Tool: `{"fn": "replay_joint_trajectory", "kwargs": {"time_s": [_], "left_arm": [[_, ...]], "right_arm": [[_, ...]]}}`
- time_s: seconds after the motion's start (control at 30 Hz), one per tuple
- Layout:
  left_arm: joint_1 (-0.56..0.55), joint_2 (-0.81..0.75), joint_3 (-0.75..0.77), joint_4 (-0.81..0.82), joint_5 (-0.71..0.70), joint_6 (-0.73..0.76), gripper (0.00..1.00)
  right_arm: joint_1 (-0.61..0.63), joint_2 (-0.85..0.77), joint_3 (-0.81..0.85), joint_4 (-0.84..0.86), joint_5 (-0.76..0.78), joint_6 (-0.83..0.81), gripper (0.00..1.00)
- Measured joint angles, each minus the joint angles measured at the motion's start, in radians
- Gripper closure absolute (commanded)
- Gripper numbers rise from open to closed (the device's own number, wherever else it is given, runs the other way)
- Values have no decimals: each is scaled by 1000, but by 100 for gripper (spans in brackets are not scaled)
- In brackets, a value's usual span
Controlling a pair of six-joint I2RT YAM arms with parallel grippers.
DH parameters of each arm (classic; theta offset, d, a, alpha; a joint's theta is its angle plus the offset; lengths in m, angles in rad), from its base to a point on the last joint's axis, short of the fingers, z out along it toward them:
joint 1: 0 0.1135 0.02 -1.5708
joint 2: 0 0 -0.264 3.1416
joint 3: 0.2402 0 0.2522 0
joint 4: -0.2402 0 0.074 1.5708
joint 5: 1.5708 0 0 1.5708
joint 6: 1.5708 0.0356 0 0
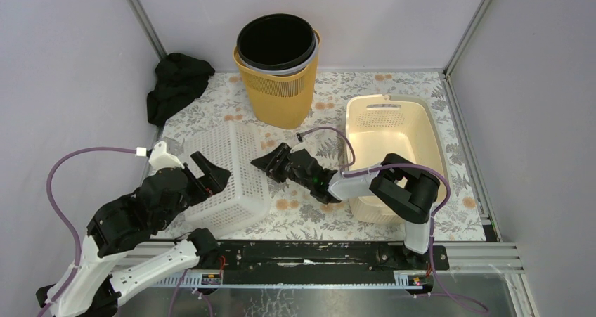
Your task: Turn the large container upside down
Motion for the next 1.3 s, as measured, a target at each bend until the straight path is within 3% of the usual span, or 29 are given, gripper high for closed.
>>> {"fn": "replay_joint_trajectory", "kwargs": {"time_s": [0.5,0.83,1.3], "left_arm": [[0,13,-44,45,40,3,0],[0,83,-153,126,123,27,0],[0,87,-256,189,189,20,0]], "right_arm": [[-8,0,-40,0,0,-11,52],[-19,-21,-75,-25,1,-25,52],[-22,-85,-72,-321,23,-88,41]]}}
